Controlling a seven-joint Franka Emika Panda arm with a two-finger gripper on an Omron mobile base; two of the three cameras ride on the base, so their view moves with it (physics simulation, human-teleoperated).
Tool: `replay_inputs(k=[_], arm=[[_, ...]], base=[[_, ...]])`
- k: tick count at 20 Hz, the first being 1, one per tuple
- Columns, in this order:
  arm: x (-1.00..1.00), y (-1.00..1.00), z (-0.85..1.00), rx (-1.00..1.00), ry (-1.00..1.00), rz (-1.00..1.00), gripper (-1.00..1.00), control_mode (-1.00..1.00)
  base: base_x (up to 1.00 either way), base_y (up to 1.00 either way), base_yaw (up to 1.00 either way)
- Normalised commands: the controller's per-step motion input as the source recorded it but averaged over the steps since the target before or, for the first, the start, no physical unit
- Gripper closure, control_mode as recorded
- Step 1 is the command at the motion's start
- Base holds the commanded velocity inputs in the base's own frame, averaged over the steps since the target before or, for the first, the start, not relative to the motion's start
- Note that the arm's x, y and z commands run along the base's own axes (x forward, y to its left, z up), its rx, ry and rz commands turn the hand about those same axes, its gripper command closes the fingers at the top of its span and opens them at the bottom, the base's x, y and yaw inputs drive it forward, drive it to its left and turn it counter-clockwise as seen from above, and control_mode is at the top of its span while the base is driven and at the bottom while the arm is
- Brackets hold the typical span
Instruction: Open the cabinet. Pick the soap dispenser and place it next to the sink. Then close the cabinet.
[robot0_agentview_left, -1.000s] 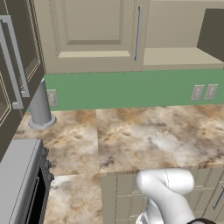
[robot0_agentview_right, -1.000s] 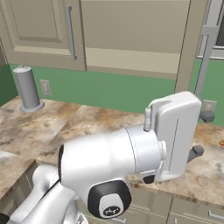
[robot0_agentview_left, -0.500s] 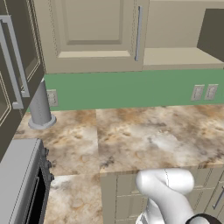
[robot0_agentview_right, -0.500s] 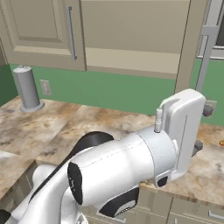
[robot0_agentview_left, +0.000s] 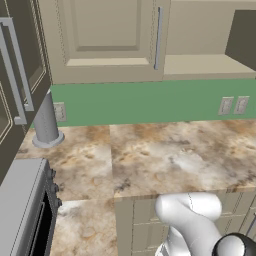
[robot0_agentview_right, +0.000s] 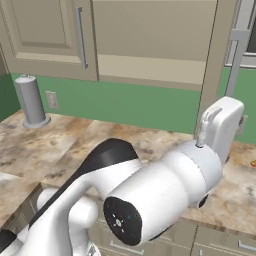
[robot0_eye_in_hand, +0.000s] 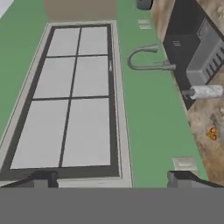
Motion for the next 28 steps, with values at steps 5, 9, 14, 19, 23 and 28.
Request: replay_inputs(k=[5,9,14,19,23,28], arm=[[0.22,0.00,0.00,0.05,0.00,0.19,-1.00,-1.00],[0.19,0.00,0.00,0.01,0.00,0.20,-1.00,-1.00],[0.20,0.00,0.00,0.00,0.03,0.20,-1.00,-1.00],[0.20,0.00,0.00,0.00,0.04,0.18,-1.00,-1.00],[0.25,0.00,0.00,0.03,0.07,0.16,-1.00,-1.00],[0.27,0.04,0.00,0.05,0.06,0.17,-1.00,-1.00]], base=[[0.00,0.00,0.00],[0.00,0.00,0.00],[0.00,0.00,0.00],[0.00,0.00,0.00],[0.00,0.00,0.00],[0.00,0.00,0.00]])
